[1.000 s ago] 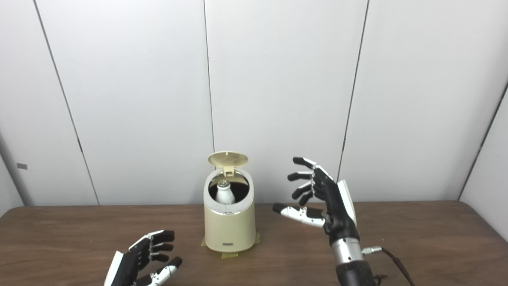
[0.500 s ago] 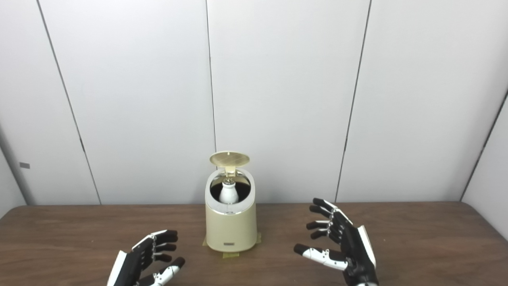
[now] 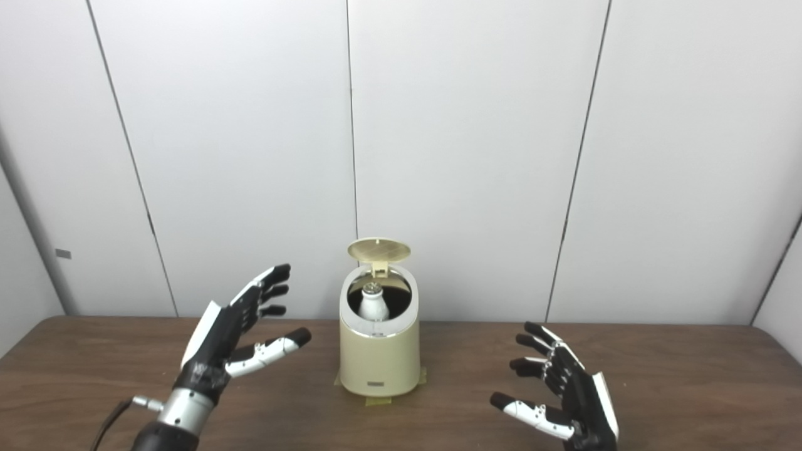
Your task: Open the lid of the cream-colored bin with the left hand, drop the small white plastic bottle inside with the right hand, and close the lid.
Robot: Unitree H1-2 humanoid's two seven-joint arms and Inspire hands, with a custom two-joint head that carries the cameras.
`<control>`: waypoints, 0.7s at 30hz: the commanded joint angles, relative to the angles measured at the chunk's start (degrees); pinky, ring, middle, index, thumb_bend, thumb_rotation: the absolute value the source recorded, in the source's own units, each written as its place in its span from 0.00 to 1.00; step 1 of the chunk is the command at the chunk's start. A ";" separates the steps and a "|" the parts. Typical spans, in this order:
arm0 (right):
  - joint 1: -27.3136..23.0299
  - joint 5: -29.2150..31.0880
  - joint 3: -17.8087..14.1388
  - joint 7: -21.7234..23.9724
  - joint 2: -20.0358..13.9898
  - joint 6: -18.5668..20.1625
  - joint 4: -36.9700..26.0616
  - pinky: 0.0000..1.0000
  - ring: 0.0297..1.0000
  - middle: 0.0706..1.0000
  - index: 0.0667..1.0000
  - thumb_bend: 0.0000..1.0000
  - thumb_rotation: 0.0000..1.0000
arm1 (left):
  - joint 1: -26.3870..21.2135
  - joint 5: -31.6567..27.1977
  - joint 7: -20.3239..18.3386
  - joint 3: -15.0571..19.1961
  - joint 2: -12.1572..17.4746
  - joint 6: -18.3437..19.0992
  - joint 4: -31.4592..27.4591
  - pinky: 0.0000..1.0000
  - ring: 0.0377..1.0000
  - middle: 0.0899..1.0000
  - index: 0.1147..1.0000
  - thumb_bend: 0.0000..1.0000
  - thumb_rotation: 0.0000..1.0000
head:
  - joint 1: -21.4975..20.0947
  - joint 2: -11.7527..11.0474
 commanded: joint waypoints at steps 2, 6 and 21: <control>-2.14 0.42 -0.29 -0.23 0.05 -3.26 -0.17 0.60 0.59 0.74 0.79 0.75 0.17 | -6.19 0.78 -1.68 -0.57 1.64 2.84 -1.65 0.82 0.95 0.98 0.99 0.93 0.42 | -0.09 -0.10; -2.19 0.39 -0.15 -0.20 0.11 -4.11 0.76 0.56 0.58 0.73 0.78 0.75 0.17 | -10.85 1.92 -2.45 -1.46 2.19 4.24 0.73 0.86 0.98 1.00 1.00 0.96 0.41 | -0.26 -0.22; -1.21 0.81 0.06 0.09 0.54 -3.60 -0.62 0.49 0.54 0.72 0.77 0.73 0.17 | -24.28 11.49 -5.16 -8.83 4.73 3.49 12.58 0.95 0.99 0.94 0.88 0.94 0.47 | -1.45 -0.42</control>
